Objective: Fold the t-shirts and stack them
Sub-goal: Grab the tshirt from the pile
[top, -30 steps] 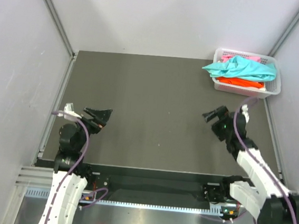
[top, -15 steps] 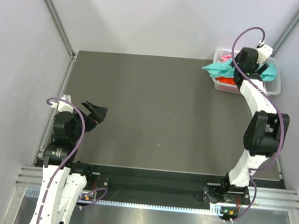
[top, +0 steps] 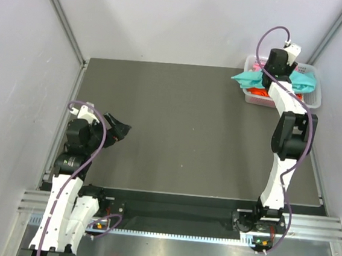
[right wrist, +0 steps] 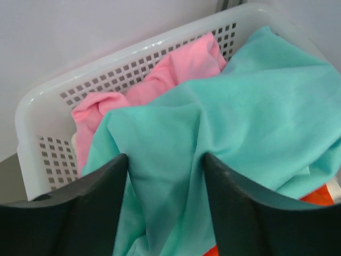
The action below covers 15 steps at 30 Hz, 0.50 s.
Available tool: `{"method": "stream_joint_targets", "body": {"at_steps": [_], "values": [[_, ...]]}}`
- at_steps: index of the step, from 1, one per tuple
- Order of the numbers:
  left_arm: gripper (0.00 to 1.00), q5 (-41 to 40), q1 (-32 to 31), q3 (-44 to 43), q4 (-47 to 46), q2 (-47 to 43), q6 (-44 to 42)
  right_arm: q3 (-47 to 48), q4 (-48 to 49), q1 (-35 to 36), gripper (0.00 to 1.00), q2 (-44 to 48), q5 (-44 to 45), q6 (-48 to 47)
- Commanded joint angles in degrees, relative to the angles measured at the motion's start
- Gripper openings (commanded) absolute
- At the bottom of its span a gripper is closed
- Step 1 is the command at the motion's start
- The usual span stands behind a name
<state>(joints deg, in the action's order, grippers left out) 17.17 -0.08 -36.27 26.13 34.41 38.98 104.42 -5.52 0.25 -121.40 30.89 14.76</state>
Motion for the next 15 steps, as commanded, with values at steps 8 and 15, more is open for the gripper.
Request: {"method": "stream_joint_targets", "body": {"at_steps": [8,15], "values": [[0.8,1.0,0.3,-5.9,0.2,4.6,-1.8,21.9,-3.9,-2.0,0.0,-6.0,-1.9,-5.5],[0.78,2.5,0.3,-9.0,0.8,6.8,0.8,27.2,3.4,1.9,0.0,6.8,-5.7,-9.3]]}}
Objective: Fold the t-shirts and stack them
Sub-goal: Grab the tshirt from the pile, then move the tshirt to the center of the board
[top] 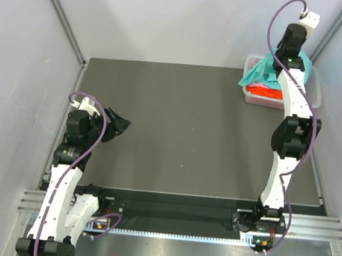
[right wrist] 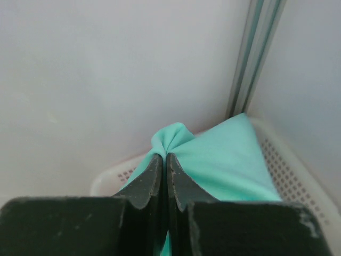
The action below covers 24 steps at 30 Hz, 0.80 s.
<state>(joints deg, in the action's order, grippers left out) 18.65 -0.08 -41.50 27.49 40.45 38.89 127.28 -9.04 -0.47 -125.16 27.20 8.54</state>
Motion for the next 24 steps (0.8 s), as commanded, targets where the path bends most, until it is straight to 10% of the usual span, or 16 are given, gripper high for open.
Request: {"method": "stream_joint_targets", "body": {"at_steps": [1,12,17,21,24], "values": [[0.78,1.1,0.3,-4.3,-0.2,0.9,1.0,4.4,7.9,4.0,0.0,11.9,-2.3,-3.6],[0.92,5.7,0.3,-14.0,3.7,4.8,3.2,-0.1,10.1,21.2,0.0,31.5,-8.3,1.0],[0.92,3.6,0.3,-19.9,9.0,4.4,-0.9,-19.7,4.7,30.2,0.0,41.8,-16.7,7.3],[0.92,1.2,0.3,-24.6,14.8,4.5,-1.8,-43.2,-1.4,35.6,0.67,50.3,-38.0,11.9],[0.91,0.8,0.3,-25.6,16.5,4.5,-0.5,-58.9,-10.7,40.7,1.0,55.6,-43.2,12.3]]}}
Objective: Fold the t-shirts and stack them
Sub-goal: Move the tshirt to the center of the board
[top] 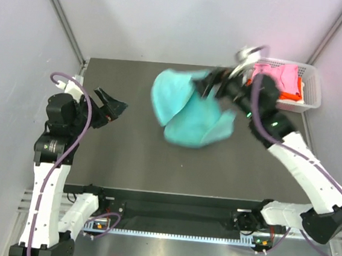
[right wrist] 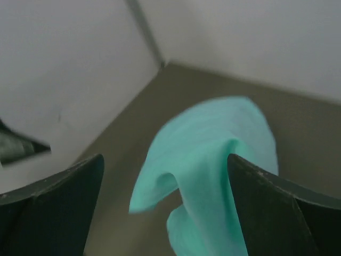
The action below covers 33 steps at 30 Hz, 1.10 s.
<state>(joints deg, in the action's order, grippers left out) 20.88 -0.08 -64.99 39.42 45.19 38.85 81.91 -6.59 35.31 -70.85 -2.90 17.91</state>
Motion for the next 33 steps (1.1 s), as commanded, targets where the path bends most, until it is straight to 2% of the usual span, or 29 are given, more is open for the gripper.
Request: {"method": "stream_joint_targets", "body": {"at_steps": [1,3,4,6,7,8,10,11,12,14,15,17,20,22,24,27,32,33], "values": [[0.89,-0.4,0.3,-1.1,5.2,0.0,0.9,-18.1,-14.1,5.2,1.0,3.2,-13.1,3.9],[0.81,4.7,0.3,0.9,4.4,1.8,1.1,-30.5,-14.7,5.1,1.0,10.2,-11.1,9.3],[0.8,7.5,0.3,3.2,4.1,2.5,1.9,-33.6,-15.0,5.1,1.0,12.6,-8.3,12.3],[0.82,4.2,-5.1,5.6,4.6,4.0,3.2,-39.7,-16.7,5.0,1.0,18.1,-5.3,14.6],[0.82,-2.6,-7.6,6.8,7.1,4.8,3.7,-40.9,-17.6,4.9,1.0,19.3,-1.4,17.6],[0.82,-6.1,-13.7,7.2,7.9,6.0,4.2,-41.9,-18.2,4.5,1.0,21.0,0.0,19.1],[0.83,-10.1,-21.3,10.1,7.2,9.6,7.5,-44.9,-17.5,2.7,1.0,21.5,0.0,22.8],[0.82,-11.0,-22.5,11.5,4.3,10.7,8.9,-46.0,-16.6,2.0,1.0,20.8,-0.7,23.9],[0.82,-10.4,-23.0,14.3,2.5,12.4,11.4,-48.2,-14.6,1.1,0.92,20.1,-1.6,24.8],[0.8,-11.2,-22.9,16.8,-1.8,14.8,13.2,-49.6,-12.7,0.4,0.82,16.6,-5.6,25.8],[0.8,-12.5,-22.8,17.4,-1.9,15.5,13.6,-50.5,-11.4,0.0,0.71,15.3,-7.2,25.6],[0.8,-15.9,-22.3,17.2,-1.0,18.0,14.2,-51.0,-9.6,0.0,0.63,11.6,-9.9,25.4],[0.82,-19.2,-17.3,17.0,2.2,20.3,12.7,-50.7,-10.3,0.0,0.7,7.6,-10.1,23.9],[0.82,-16.0,-10.6,18.9,0.3,20.9,10.4,-50.2,-10.9,0.0,0.71,6.3,-8.6,22.1],[0.77,-13.1,-6.3,21.0,-3.3,22.0,9.6,-49.7,-11.6,-0.1,0.71,4.8,-6.8,21.0],[0.66,-12.9,-5.5,21.3,-6.0,26.0,8.7,-48.6,-11.8,-0.4,0.7,2.7,-6.4,20.1],[0.63,-17.6,-3.3,19.4,-4.0,31.4,8.0,-46.3,-12.4,-0.9,0.68,-2.0,-6.6,17.9],[0.62,-18.7,-3.2,19.4,-4.3,31.3,7.8,-46.1,-12.3,-1.1,0.63,-2.6,-6.6,17.6]]}}
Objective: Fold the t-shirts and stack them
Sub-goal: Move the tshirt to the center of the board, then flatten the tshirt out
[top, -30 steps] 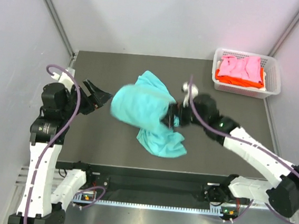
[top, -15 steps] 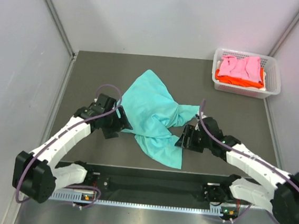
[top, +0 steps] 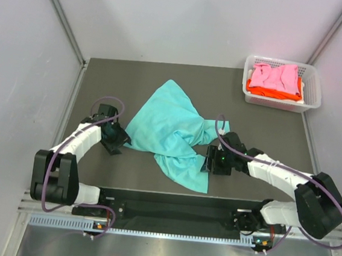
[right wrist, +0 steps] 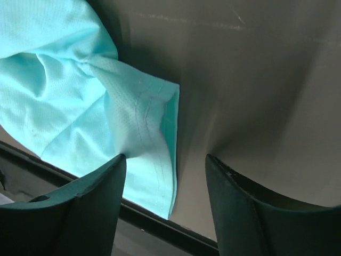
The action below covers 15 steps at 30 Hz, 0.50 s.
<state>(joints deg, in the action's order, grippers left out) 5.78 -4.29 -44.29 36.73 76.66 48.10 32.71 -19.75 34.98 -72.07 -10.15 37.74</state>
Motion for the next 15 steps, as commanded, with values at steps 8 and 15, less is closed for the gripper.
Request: {"method": "stream_joint_targets", "body": {"at_steps": [8,15], "values": [[0.51,-6.1,5.8,-0.2,-7.8,3.1,-3.2,5.1,1.6,-1.0,0.57,-5.0,-0.3,-4.7],[0.42,-3.7,6.8,-2.4,-10.0,11.0,-5.7,7.9,1.9,-1.3,0.61,-8.4,-0.7,-7.0]]}}
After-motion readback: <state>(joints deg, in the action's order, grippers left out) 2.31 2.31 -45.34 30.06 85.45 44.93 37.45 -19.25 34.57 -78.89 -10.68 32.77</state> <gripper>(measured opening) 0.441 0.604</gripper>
